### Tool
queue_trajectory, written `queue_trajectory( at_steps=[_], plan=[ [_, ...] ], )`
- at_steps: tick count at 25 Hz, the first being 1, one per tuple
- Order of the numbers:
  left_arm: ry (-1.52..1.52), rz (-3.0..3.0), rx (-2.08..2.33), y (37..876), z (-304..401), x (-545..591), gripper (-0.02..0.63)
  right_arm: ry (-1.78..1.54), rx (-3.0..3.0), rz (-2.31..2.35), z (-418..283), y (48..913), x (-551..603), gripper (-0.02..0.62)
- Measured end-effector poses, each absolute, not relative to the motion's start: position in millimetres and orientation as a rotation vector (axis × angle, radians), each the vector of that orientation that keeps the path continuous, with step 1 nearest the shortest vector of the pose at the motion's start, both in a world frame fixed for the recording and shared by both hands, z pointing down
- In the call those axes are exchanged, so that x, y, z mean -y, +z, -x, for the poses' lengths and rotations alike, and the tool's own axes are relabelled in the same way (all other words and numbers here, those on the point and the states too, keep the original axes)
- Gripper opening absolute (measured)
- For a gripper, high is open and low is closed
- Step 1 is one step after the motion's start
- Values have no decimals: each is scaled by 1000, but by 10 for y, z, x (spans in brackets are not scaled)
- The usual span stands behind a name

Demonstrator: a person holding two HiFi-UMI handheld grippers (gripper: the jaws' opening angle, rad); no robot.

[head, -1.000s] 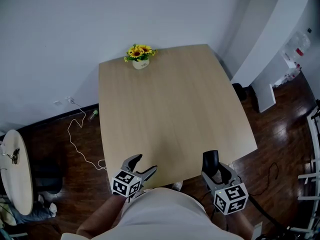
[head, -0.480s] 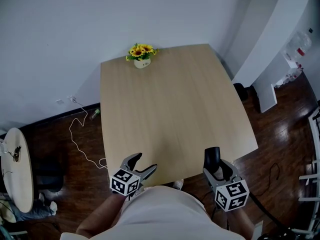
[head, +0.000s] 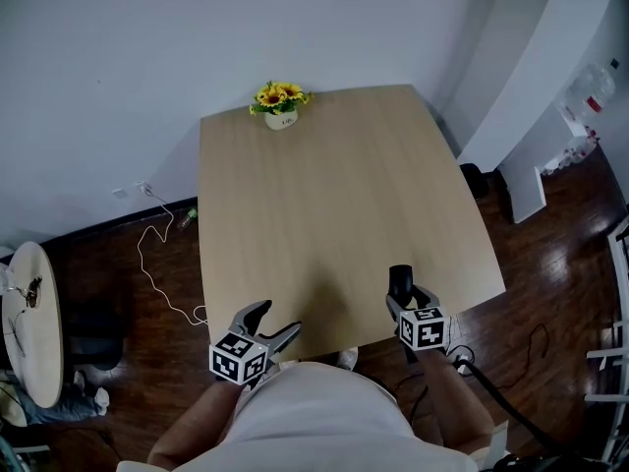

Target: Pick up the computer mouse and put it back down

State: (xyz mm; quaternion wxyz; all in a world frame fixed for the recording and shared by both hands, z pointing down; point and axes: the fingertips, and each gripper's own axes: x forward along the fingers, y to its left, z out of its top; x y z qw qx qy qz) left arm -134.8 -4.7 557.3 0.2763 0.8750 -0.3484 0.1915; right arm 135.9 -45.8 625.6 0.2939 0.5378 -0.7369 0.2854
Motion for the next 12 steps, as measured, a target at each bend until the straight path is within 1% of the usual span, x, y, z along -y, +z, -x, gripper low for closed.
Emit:
queue_trajectory(
  at_steps=[5, 12],
  plan=[
    [538, -2308, 981, 5579, 1458, -135, 341, 807, 1878, -1415, -1366, 7069, 811, 273],
    [548, -2235, 1078, 5614, 1678, -293, 341, 792, 1829, -1362, -1396, 7469, 955, 273]
  ],
)
